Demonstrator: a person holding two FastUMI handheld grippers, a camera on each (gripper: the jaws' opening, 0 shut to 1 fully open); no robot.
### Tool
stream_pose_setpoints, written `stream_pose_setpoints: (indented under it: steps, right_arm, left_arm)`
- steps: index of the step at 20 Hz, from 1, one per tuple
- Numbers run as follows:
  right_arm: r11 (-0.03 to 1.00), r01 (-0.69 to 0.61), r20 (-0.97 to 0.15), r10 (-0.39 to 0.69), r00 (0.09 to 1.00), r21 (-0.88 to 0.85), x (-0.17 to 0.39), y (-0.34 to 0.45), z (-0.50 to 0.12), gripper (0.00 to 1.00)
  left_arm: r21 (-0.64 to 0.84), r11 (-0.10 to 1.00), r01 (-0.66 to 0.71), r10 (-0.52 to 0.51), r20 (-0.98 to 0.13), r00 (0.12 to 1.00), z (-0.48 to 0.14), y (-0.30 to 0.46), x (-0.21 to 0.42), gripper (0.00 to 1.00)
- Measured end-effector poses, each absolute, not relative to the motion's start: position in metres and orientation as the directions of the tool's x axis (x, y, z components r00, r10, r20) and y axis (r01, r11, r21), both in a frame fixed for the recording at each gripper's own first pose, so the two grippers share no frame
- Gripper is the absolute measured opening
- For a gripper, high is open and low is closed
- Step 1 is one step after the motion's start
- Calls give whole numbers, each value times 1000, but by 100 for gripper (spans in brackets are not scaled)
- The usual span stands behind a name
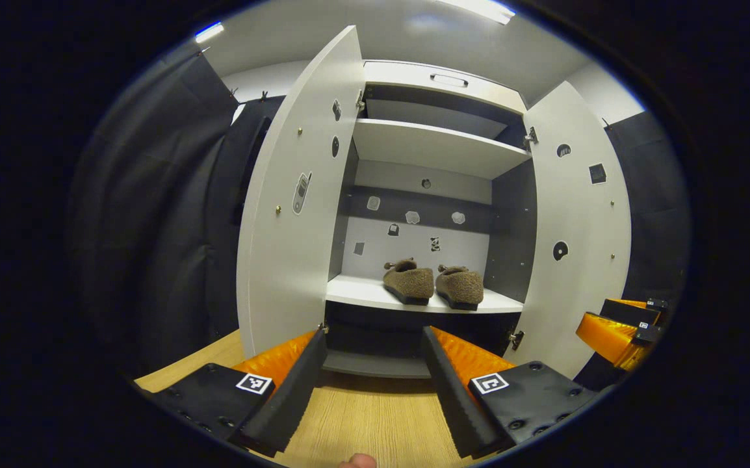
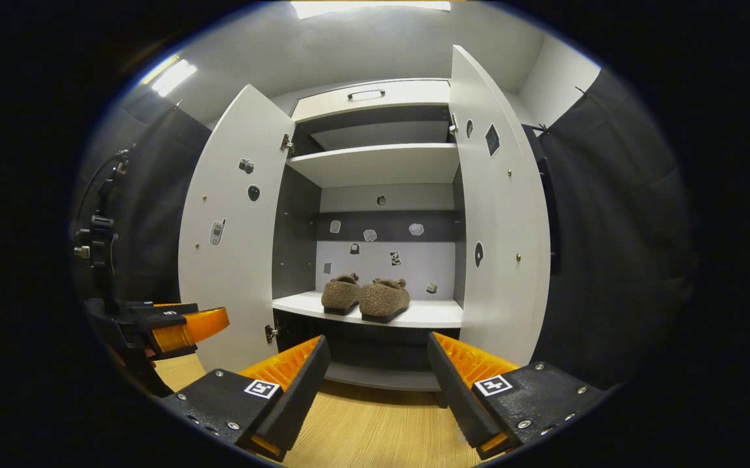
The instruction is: Grab one shoe with the right hand and put it into the shoe cabinet, grab the other shoe with the left hand and put it into the shoe cabinet; then close the right door with the right hand and the left door with the left hand.
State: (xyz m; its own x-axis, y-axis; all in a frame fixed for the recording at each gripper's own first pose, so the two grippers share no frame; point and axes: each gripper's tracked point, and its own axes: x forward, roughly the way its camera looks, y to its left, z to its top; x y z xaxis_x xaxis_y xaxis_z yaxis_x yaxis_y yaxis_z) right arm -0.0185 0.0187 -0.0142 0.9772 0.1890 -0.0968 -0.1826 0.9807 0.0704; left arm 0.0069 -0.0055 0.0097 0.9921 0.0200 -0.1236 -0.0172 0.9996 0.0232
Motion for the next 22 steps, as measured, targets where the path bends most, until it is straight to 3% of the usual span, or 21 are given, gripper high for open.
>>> stream_pose_setpoints:
  steps: [3,7,10,11,14,17,18,22]
  right_arm:
    - [978,-185,-75,192,978,94,-18,17,-1,93]
    - [989,-134,-41,137,990,67,-18,-24,25,94]
    - [998,-60,-31,61,998,21,-15,-75,47,98]
    - [999,-33,-22,32,999,-3,-15,-93,56,94]
    - [992,67,28,-64,998,-105,-14,-142,80,94]
    - [973,154,48,-148,988,-173,-5,-183,95,94]
    - [970,175,52,-169,984,-168,0,-195,99,98]
    - [967,244,49,-240,969,-74,19,-233,102,94]
  left_arm:
    - [30,1000,0,3,-102,995,15,-11,7,99]
    - [37,999,23,-20,-90,996,13,-19,8,95]
    - [51,998,44,-38,-99,994,8,-25,8,99]
    - [52,998,46,-41,-98,994,6,-26,8,96]
    - [57,997,51,-44,-108,993,2,-29,6,99]
    - [71,996,52,-44,-110,993,-1,-30,4,96]
    - [76,996,51,-42,-107,993,0,-30,4,99]
    - [68,997,33,-25,-107,994,-1,-26,1,95]
